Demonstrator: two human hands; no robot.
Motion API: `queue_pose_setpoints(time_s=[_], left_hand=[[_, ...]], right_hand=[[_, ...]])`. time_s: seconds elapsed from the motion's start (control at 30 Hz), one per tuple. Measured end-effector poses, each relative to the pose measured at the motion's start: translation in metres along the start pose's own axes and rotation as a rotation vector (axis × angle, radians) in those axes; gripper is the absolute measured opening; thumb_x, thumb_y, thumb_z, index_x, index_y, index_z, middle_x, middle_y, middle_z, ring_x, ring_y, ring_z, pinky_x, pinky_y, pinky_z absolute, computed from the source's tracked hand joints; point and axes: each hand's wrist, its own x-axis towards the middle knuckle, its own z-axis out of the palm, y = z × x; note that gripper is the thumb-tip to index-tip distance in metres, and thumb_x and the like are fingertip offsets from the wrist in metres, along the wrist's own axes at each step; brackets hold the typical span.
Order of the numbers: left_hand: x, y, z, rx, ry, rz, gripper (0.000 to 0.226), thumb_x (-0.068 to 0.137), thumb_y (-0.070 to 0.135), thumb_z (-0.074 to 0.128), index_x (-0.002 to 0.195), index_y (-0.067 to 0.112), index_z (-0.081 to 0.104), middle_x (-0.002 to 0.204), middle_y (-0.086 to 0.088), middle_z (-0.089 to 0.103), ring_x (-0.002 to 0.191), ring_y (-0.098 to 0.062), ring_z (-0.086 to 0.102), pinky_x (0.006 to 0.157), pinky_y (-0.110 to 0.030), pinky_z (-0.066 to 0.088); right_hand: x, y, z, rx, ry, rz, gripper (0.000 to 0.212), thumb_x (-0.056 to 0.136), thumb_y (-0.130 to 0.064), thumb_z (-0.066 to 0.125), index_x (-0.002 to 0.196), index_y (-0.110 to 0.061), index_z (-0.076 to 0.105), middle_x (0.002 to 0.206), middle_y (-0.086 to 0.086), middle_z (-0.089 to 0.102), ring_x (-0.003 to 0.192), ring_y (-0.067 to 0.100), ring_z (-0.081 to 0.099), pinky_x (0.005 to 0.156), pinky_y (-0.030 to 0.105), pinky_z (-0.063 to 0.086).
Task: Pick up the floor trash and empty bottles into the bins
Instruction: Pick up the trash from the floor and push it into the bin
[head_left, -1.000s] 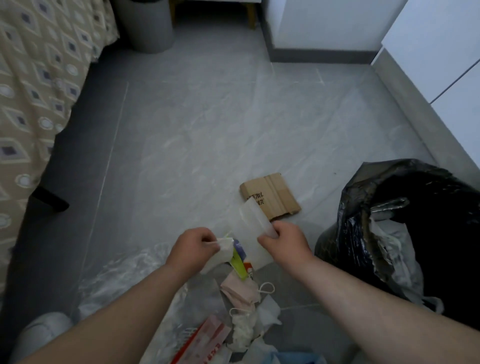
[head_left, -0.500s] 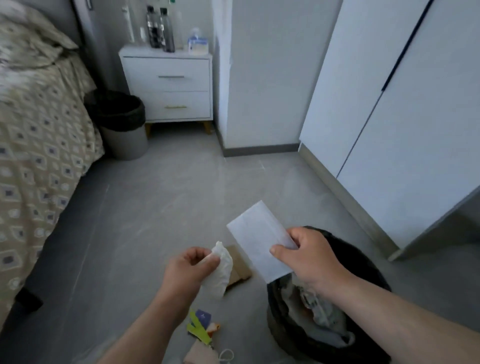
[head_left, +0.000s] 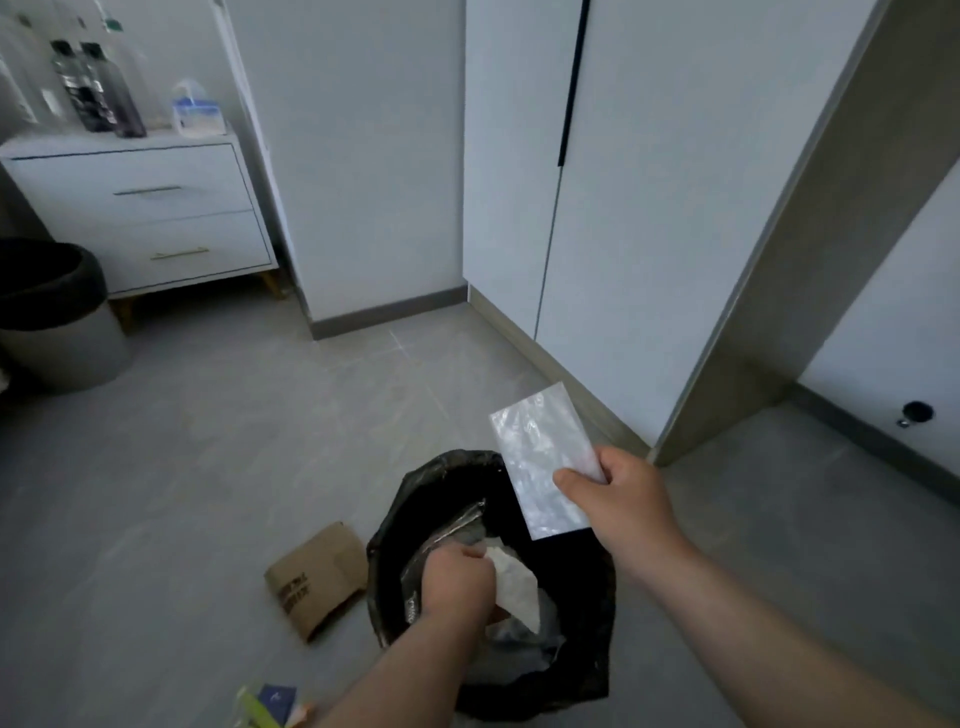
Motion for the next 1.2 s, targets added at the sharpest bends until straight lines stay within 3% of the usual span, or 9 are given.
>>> queue_pose_setpoints(time_s=[0.13,0.23,0.33,0.47,0.57,0.67,0.77,0.9,1.2], left_hand=[[0.001,-0.005,-0.008,0.099,-0.078,0.073,0.013,0.067,0.006,0.052,0.056,0.013,0.048,0.054,-0.009,0.041,0.048,-0.020,0.040,0.056,-0.032,0.038],[-0.007,-0.005,-0.034,0.429,0.046,0.334,0.011,0.082,0.017,0.054,0.078,0.018,0.064,0.073,0.003,0.064,0.066,-0.012,0.058,0.057,-0.024,0.042],[-0.010,-0.013,-0.065,0.764,0.200,0.609,0.020,0.084,0.030,0.049,0.097,0.026,0.064,0.096,0.010,0.064,0.092,-0.013,0.062,0.076,-0.025,0.046],[-0.004,-0.033,-0.078,1.092,0.031,0.535,0.082,0.084,0.066,0.036,0.150,0.018,0.023,0.161,0.002,0.000,0.147,-0.017,-0.010,0.120,-0.033,0.006],[-0.006,-0.040,-0.080,1.096,0.002,0.540,0.101,0.076,0.076,0.022,0.150,0.015,-0.009,0.153,0.004,-0.028,0.135,-0.012,-0.035,0.115,-0.030,-0.010],[-0.006,-0.042,-0.081,1.093,0.027,0.558,0.098,0.069,0.077,0.010,0.142,0.019,-0.023,0.150,0.003,-0.033,0.135,-0.014,-0.037,0.112,-0.028,-0.014],[-0.005,-0.044,-0.082,1.111,0.035,0.558,0.094,0.071,0.075,0.007,0.140,0.018,-0.023,0.150,0.001,-0.034,0.136,-0.015,-0.037,0.113,-0.029,-0.015],[-0.002,-0.048,-0.081,1.084,0.045,0.566,0.092,0.073,0.075,0.007,0.140,0.020,-0.023,0.152,0.001,-0.033,0.136,-0.014,-0.038,0.115,-0.029,-0.014],[-0.001,-0.047,-0.083,1.093,0.015,0.576,0.084,0.082,0.071,0.013,0.138,0.020,-0.023,0.148,0.003,-0.034,0.137,-0.016,-0.037,0.114,-0.030,-0.016]], right_hand=[[0.001,0.012,0.000,-0.018,-0.028,0.009,0.022,0.077,-0.019,0.071,0.068,-0.004,0.058,0.066,0.009,0.063,0.058,0.019,0.061,0.052,0.027,0.045],[-0.001,0.022,0.006,-0.147,-0.068,-0.088,0.034,0.076,-0.018,0.073,0.057,-0.009,0.047,0.053,-0.005,0.041,0.045,0.005,0.036,0.046,0.022,0.030],[-0.006,0.031,0.017,-0.298,-0.180,-0.165,0.018,0.076,-0.025,0.073,0.068,-0.014,0.061,0.060,-0.004,0.053,0.053,0.005,0.045,0.048,0.017,0.032],[-0.011,0.039,0.041,-0.339,-0.309,-0.129,0.018,0.072,-0.032,0.076,0.071,-0.021,0.061,0.065,-0.004,0.057,0.059,0.006,0.050,0.054,0.020,0.037],[-0.009,0.054,0.059,-0.497,-0.379,-0.152,0.028,0.074,-0.034,0.075,0.098,-0.027,0.064,0.091,-0.008,0.065,0.085,0.011,0.060,0.073,0.026,0.049],[-0.003,0.075,0.072,-0.934,-0.432,-0.583,0.060,0.068,-0.043,0.074,0.123,-0.025,0.055,0.119,-0.002,0.062,0.106,0.021,0.060,0.086,0.033,0.051],[-0.007,0.080,0.090,-1.151,-0.578,-0.682,0.083,0.069,-0.054,0.065,0.142,-0.024,0.036,0.149,0.011,0.041,0.134,0.029,0.045,0.104,0.045,0.042],[-0.005,0.091,0.109,-1.281,-0.836,-0.502,0.083,0.093,-0.047,0.044,0.148,-0.036,-0.016,0.155,0.010,-0.029,0.144,0.032,-0.022,0.117,0.055,-0.007],[-0.009,0.104,0.140,-1.297,-1.072,-0.156,0.089,0.088,-0.057,0.050,0.150,-0.036,-0.010,0.160,0.010,-0.017,0.147,0.037,-0.010,0.116,0.055,0.007]])
